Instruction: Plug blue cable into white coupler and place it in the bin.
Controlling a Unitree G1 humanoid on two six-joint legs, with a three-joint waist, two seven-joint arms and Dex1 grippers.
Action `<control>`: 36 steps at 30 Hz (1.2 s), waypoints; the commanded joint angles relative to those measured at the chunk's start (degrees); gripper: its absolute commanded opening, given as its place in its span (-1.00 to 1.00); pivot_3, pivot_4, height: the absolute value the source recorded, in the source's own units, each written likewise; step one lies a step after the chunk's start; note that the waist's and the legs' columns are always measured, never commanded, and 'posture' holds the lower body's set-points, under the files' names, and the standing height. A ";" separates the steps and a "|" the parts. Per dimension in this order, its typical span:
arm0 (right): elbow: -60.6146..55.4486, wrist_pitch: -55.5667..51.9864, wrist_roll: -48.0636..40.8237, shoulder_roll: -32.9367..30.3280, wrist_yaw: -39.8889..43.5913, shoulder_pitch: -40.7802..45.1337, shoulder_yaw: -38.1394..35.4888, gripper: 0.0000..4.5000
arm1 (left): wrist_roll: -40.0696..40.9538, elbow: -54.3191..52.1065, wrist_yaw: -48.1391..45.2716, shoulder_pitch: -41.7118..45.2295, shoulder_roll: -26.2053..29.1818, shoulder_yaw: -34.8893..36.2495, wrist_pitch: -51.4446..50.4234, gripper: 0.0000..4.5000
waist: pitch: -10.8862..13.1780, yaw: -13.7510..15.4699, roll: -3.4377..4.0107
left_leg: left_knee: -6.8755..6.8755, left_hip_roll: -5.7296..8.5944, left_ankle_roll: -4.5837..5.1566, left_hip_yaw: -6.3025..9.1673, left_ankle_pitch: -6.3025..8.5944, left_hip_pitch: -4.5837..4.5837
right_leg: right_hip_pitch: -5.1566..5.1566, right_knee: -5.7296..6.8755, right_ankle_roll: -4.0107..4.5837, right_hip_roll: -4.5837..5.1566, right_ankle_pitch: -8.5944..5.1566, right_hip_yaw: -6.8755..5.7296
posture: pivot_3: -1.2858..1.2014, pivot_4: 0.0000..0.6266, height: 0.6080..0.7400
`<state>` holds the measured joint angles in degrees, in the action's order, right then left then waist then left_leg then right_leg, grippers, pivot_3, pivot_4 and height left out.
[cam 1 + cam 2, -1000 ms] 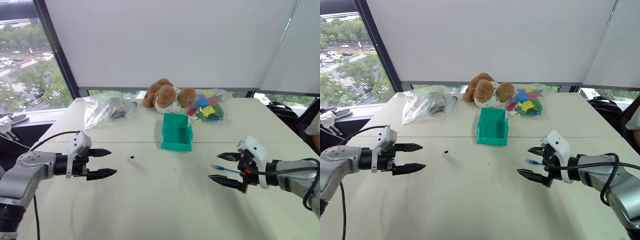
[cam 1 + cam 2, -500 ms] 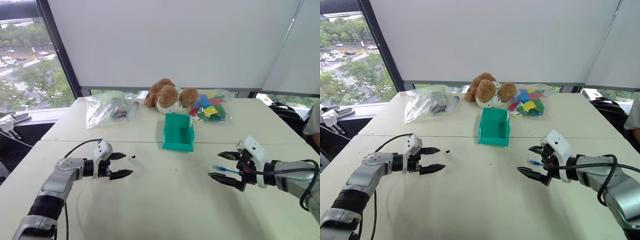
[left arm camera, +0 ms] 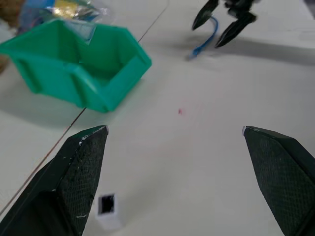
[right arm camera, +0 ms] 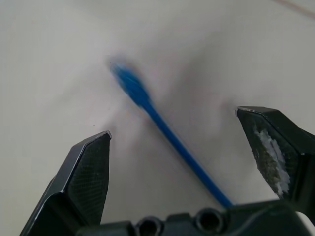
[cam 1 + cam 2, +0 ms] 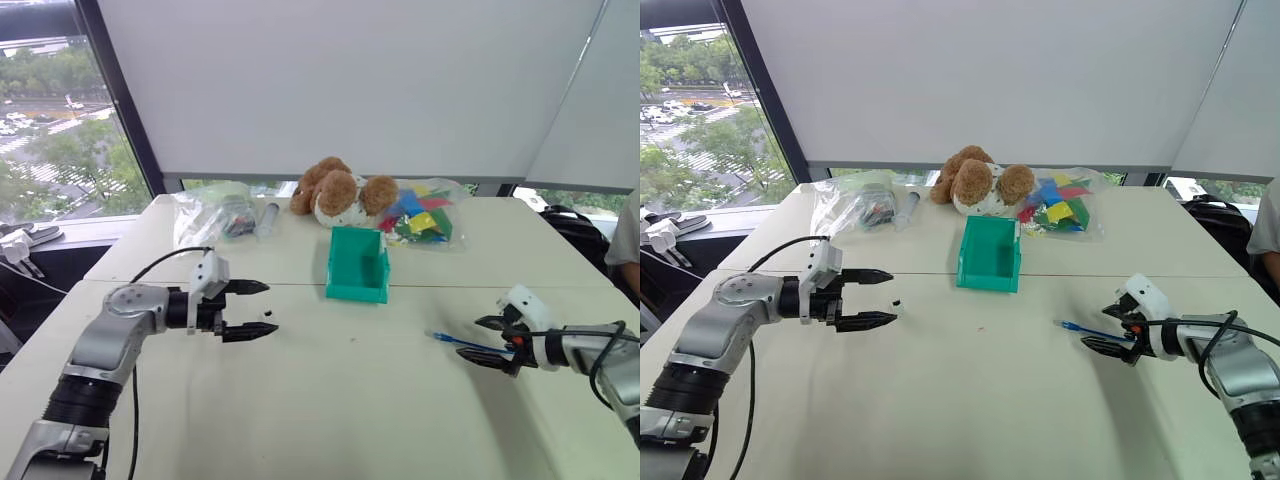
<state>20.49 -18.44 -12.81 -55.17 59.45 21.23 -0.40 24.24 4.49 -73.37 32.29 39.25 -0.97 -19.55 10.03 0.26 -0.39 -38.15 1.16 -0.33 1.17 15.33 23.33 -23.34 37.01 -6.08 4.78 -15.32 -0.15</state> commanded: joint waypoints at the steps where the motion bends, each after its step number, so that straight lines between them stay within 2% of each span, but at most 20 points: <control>1: 6.65 3.54 2.08 -1.29 4.01 2.77 0.44 0.97 | 1.09 -3.10 -0.06 0.90 -0.20 -0.08 -0.67 1.00 | 0.01 -0.07 0.02 | 0.00 -0.01 0.00 0.00 0.00 0.01 | -0.01 0.00 0.00 -0.01 0.00 0.00 | 0.03 -0.52 1.00; 8: 17.05 6.09 5.14 0.56 6.73 7.53 2.33 0.97 | 1.19 -4.67 0.32 1.12 -1.33 -0.50 -1.56 1.00 | 0.00 -0.84 0.01 | -0.01 -0.03 -0.01 0.04 -0.01 -0.05 | 0.09 0.02 0.00 -0.05 0.00 0.01 | 0.03 -0.52 1.00; 11: 19.11 7.34 6.29 1.07 7.27 8.58 3.18 0.39 | 1.23 -4.96 0.25 1.08 -1.45 -0.49 -1.60 1.00 | 0.00 -0.88 0.00 | -0.02 -0.02 -0.02 0.04 -0.01 -0.07 | 0.12 0.02 0.00 -0.04 0.00 0.01 | 0.03 -0.52 1.00; 17: 16.31 7.90 7.08 2.36 8.05 8.65 3.76 -0.98 | 1.03 -4.99 0.17 0.89 -1.40 -0.17 -1.13 1.00 | -0.01 -0.98 -0.01 | -0.03 -0.02 -0.02 0.05 -0.01 -0.13 | 0.17 0.02 0.00 -0.05 0.00 0.01 | 0.03 -0.52 1.00; 22: 4.36 7.85 5.88 2.34 9.85 5.79 3.45 -0.98 | 1.19 -4.24 -0.20 1.24 -0.95 0.49 -0.92 1.00 | 0.00 -1.13 0.00 | -0.02 -0.05 -0.02 0.06 -0.01 -0.15 | 0.16 0.05 0.00 -0.07 0.00 0.01 | 0.03 -0.52 1.00; 29: -22.28 -3.93 0.59 5.87 9.55 5.98 5.18 -0.98 | 1.14 -2.76 -0.22 2.44 -0.86 0.87 -0.91 1.00 | 0.04 -0.94 0.08 | -0.02 -0.07 -0.03 0.08 -0.02 -0.10 | 0.04 0.12 0.00 -0.09 0.00 0.03 | 0.03 -0.52 1.00; 33: -28.52 -7.96 0.54 9.62 9.13 6.72 10.05 -0.98 | 1.22 -2.87 -0.21 2.74 -0.87 0.72 -1.22 1.00 | 0.03 -0.68 0.05 | -0.02 -0.03 -0.03 0.12 -0.02 -0.06 | 0.06 0.07 0.00 -0.06 0.00 0.03 | 0.03 -0.52 1.00; 36: -28.85 -7.90 3.26 11.85 8.80 7.50 14.88 -0.98 | 1.31 -3.39 -0.23 2.60 -0.76 0.57 -1.53 1.00 | 0.03 -0.72 0.05 | -0.03 0.00 -0.03 0.15 -0.02 -0.02 | 0.05 0.06 0.00 -0.05 0.00 0.03 | 0.03 -0.52 1.00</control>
<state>-7.07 -26.66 -10.82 -43.48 68.53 27.48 13.26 24.43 2.36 -73.48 34.05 37.93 -1.31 -20.99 10.06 -0.45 -0.34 -38.18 1.17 -0.36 1.33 15.31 23.31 -23.30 37.07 -6.08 4.73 -15.32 -0.12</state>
